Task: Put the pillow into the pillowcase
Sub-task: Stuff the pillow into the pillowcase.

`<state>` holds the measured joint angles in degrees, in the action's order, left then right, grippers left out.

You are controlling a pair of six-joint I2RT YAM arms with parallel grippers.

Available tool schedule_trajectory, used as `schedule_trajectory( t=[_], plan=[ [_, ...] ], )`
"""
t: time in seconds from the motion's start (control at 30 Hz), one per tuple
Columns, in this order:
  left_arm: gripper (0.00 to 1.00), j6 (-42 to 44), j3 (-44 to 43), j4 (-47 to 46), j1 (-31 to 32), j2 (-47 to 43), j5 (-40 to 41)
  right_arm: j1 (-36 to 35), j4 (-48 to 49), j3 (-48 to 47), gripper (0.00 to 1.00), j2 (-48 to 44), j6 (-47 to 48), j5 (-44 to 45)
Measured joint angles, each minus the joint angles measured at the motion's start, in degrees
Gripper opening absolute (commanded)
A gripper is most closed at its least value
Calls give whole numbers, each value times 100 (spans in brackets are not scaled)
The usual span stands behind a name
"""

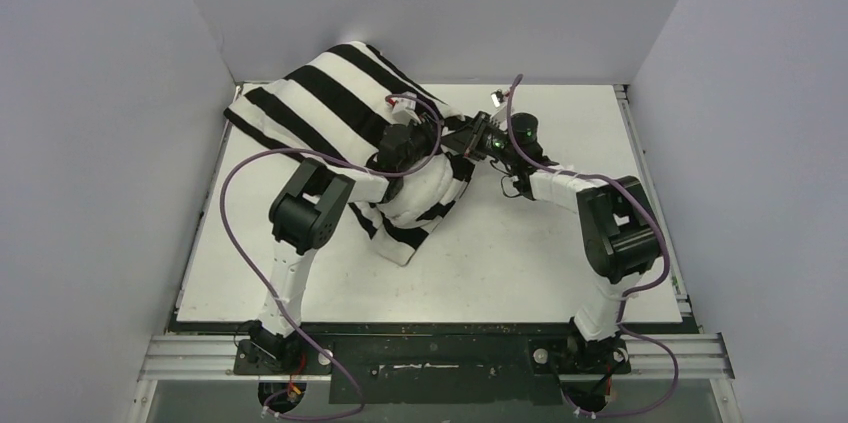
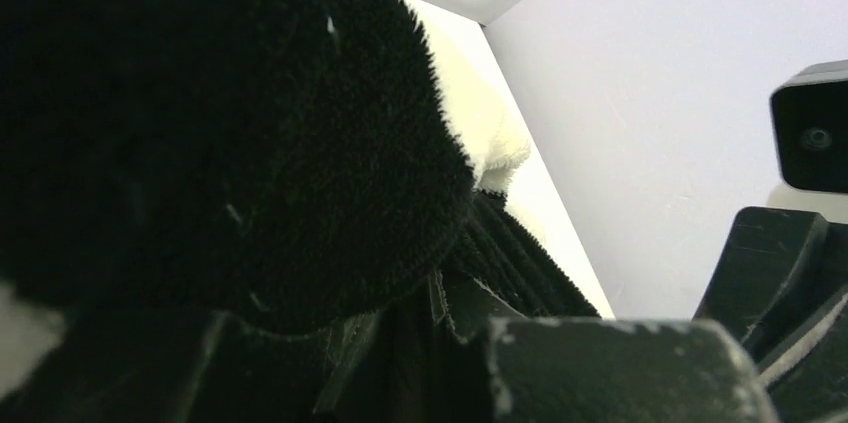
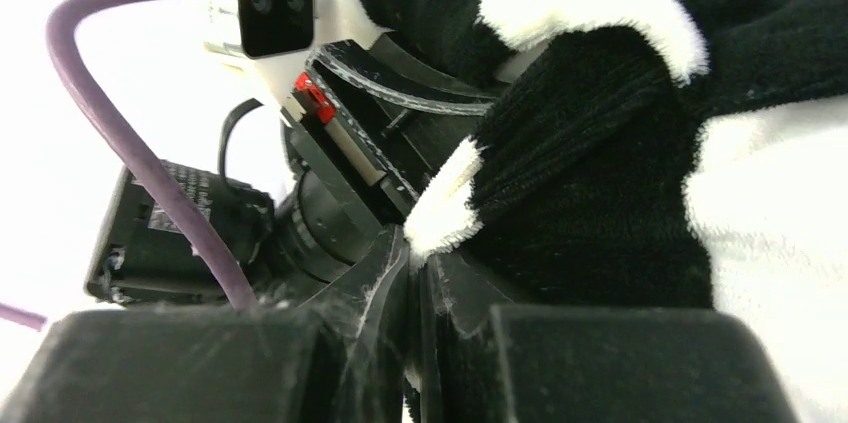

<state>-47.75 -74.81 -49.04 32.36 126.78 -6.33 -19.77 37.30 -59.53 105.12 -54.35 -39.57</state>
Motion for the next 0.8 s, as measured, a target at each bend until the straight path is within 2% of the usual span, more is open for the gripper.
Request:
schedule_trajectory(
  t=[0.1,0.23,0.37,0.53,0.8],
  plan=[
    [16,-179,-13,-221,11,122,-15,-63,-730,-13,15,-264,605,446],
    [16,-361,-13,-413,7,144,-20,-59,-1231,188,29,-686,922,892],
    [17,-507,-15,-732,4,289,-68,59,-1836,321,30,-1091,1250,1137],
    [17,-741,-15,-1303,-15,527,-199,188,-2417,348,43,-1392,1561,1272],
    [17,-809,-90,-1451,-15,632,-264,190,-3598,385,45,-2459,1884,1486]
  ],
)
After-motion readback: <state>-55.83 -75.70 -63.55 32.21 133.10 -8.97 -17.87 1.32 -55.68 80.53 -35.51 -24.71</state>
